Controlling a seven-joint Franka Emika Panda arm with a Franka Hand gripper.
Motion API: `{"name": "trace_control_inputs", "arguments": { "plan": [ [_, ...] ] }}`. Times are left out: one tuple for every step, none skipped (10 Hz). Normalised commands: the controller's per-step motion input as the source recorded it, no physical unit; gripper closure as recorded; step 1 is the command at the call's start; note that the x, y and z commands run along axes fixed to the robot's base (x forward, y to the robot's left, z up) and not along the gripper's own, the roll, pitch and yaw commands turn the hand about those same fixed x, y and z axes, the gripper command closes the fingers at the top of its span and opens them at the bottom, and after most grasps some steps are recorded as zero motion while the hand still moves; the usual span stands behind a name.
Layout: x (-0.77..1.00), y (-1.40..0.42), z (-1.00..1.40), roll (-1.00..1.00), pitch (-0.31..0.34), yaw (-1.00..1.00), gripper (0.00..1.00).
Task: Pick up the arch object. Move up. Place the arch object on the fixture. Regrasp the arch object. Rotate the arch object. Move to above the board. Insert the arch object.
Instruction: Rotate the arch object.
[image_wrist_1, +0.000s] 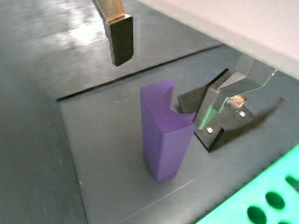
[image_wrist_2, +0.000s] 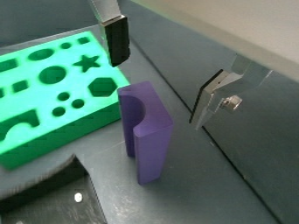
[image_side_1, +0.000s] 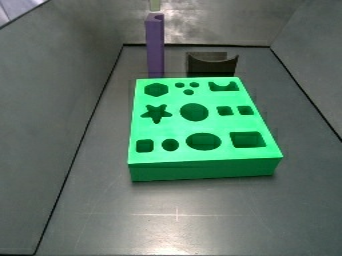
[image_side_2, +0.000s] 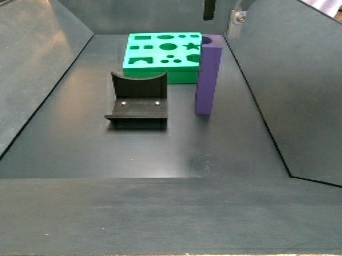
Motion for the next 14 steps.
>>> {"name": "trace_control_inputs", "arguments": {
  "plan": [
    [0.04, 0.02, -0.03, 0.01, 0.030, -1.00, 0.00],
    [0.04, 0.02, -0.03, 0.01, 0.035, -0.89, 0.00],
    [0.04, 0.02, -0.03, 0.01, 0.034, -0.58, 0.00],
    [0.04, 0.02, -0.03, 0.01, 0.034, -0.39, 0.00],
    [0.04, 0.02, -0.03, 0.01, 0.034, -0.25, 0.00],
    [0.00, 0.00, -1.00, 0.01, 0.034, -0.14, 0.00],
    [0.02, 0.00, -1.00, 0.02, 0.011, -0.08, 0.00],
    [0.02, 0.01, -1.00, 0.02, 0.000, -0.07, 0.00],
    [0.02, 0.01, -0.85, 0.04, -0.022, -0.04, 0.00],
    [0.01, 0.02, -0.75, 0.04, -0.031, -0.03, 0.00],
    [0.01, 0.02, -0.54, 0.05, -0.040, -0.02, 0.00],
    [0.01, 0.02, -0.39, 0.06, -0.043, -0.01, 0.00],
    [0.01, 0.01, -0.20, 0.07, -0.039, 0.00, 0.00],
    [0.00, 0.00, 0.00, 0.08, -0.034, 0.00, 1.00]
  ]
}}
